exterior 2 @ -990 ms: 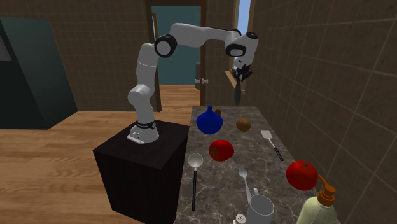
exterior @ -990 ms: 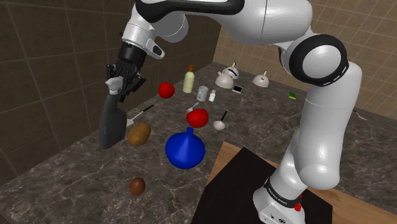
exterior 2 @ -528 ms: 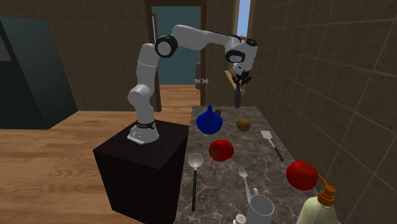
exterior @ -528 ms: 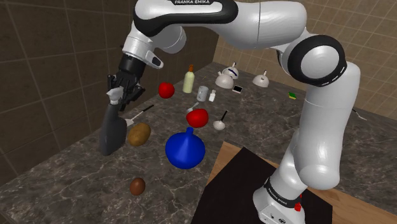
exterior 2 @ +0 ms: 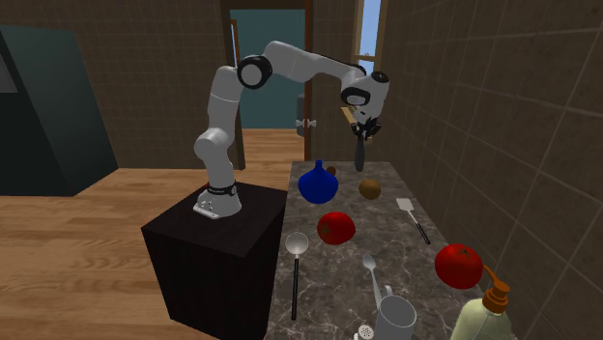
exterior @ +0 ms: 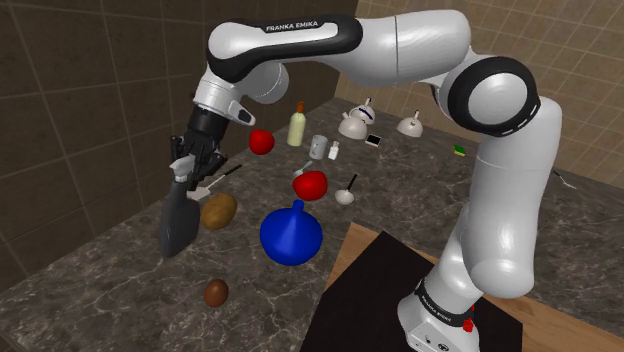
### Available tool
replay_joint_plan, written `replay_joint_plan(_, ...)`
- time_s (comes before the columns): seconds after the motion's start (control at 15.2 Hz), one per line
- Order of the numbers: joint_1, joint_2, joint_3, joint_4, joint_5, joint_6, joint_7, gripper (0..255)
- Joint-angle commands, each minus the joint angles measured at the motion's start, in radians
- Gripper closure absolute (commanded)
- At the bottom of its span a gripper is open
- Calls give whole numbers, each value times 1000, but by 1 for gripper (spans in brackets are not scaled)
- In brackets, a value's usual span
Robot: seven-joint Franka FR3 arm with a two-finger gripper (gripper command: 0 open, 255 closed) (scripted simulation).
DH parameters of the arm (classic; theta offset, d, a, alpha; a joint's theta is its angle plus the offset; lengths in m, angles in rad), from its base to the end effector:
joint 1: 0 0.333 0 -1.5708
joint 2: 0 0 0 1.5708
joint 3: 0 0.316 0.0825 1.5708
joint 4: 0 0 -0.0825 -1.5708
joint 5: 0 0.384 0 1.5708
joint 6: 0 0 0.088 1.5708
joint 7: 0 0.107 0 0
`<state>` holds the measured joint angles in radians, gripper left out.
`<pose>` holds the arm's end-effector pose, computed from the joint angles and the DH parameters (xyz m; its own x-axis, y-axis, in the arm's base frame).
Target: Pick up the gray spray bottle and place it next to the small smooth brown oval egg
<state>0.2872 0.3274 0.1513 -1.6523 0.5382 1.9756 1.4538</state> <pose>0.5842 0.2990 0.4334 0.2770 -0.8107 -0.5158 -0.9460 -0.3241 0.0013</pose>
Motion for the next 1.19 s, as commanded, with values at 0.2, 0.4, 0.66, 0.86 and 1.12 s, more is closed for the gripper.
replay_joint_plan(0.2, 1, 19, 2, -37, 10, 50, -29, 255)
replay_joint_plan(0.4, 2, 33, 3, -56, 16, 80, -47, 255)
replay_joint_plan(0.66, 4, 55, 5, -78, 25, 118, -69, 255)
replay_joint_plan(0.86, 4, 72, 7, -92, 31, 146, -86, 255)
replay_joint_plan(1.12, 6, 98, 9, -108, 41, 183, -109, 255)
